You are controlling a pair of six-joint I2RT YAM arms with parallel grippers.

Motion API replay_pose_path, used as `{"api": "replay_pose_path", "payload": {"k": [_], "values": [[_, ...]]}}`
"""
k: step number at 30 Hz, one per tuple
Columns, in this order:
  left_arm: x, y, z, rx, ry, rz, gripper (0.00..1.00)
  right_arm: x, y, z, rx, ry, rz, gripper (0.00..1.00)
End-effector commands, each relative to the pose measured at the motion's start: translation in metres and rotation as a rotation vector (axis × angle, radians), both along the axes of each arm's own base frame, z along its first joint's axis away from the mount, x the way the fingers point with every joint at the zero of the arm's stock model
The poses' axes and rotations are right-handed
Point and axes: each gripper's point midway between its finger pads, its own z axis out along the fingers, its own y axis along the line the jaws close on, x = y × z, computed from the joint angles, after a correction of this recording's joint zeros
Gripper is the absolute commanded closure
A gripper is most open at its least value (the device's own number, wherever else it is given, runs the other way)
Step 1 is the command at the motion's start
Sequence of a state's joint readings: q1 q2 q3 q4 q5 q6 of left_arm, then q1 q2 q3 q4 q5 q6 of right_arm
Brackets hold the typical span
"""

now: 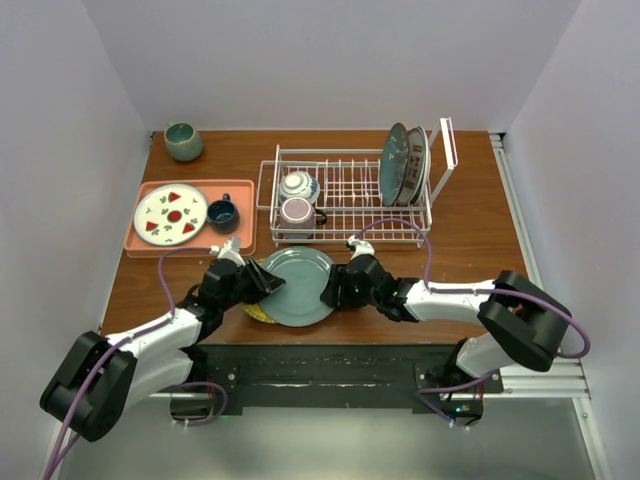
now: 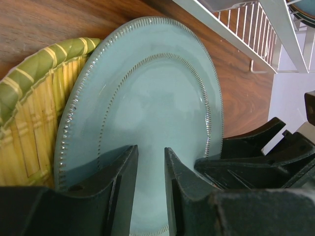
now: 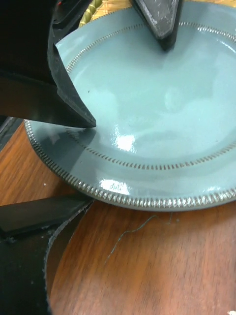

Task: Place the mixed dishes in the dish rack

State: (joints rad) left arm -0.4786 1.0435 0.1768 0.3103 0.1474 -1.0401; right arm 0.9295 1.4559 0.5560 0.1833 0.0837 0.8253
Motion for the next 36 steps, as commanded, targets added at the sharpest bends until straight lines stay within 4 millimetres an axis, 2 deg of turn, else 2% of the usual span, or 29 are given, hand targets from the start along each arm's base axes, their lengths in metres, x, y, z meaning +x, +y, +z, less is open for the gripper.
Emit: {"api": "replay_pose_path", "payload": {"k": [1,8,13,15,21,22,25,27,31,35,36], "values": [[-0.038,0.018,-0.050,0.097,0.186,-0.013,0.66,0.002,0.011,0.007,0.040,-0.024,0.028,0.40],[-0.038,0.017,-0.048,0.091,0.179,-0.013,0.66,0.005,0.021,0.005,0.060,-0.023,0.042,0.39],[-0.040,0.016,-0.047,0.084,0.175,-0.021,0.66,0.008,0.023,0.002,0.079,-0.022,0.019,0.45],[-0.040,0.015,-0.046,0.077,0.171,-0.027,0.67,0.009,0.022,0.001,0.080,-0.021,0.006,0.50],[-0.043,0.012,-0.046,0.056,0.170,-0.044,0.68,0.009,0.015,-0.002,0.077,-0.015,-0.037,0.81],[-0.044,0.012,-0.045,0.054,0.169,-0.044,0.68,0.008,0.013,-0.001,0.073,-0.015,-0.039,0.88],[-0.043,0.012,-0.042,0.048,0.161,-0.043,0.67,0.007,0.008,0.001,0.065,-0.014,-0.050,1.00],[-0.041,0.011,-0.039,0.045,0.150,-0.043,0.67,0.005,0.005,0.001,0.052,-0.006,-0.048,1.00],[-0.037,0.015,-0.032,0.071,0.135,-0.028,0.62,0.002,0.005,0.011,0.067,-0.010,-0.031,1.00],[-0.022,0.019,-0.006,0.112,0.056,-0.015,0.48,0.000,0.009,0.038,0.101,-0.033,-0.006,1.00],[-0.016,0.019,0.007,0.125,0.037,-0.011,0.45,0.000,0.011,0.053,0.134,-0.045,-0.002,1.00]]}}
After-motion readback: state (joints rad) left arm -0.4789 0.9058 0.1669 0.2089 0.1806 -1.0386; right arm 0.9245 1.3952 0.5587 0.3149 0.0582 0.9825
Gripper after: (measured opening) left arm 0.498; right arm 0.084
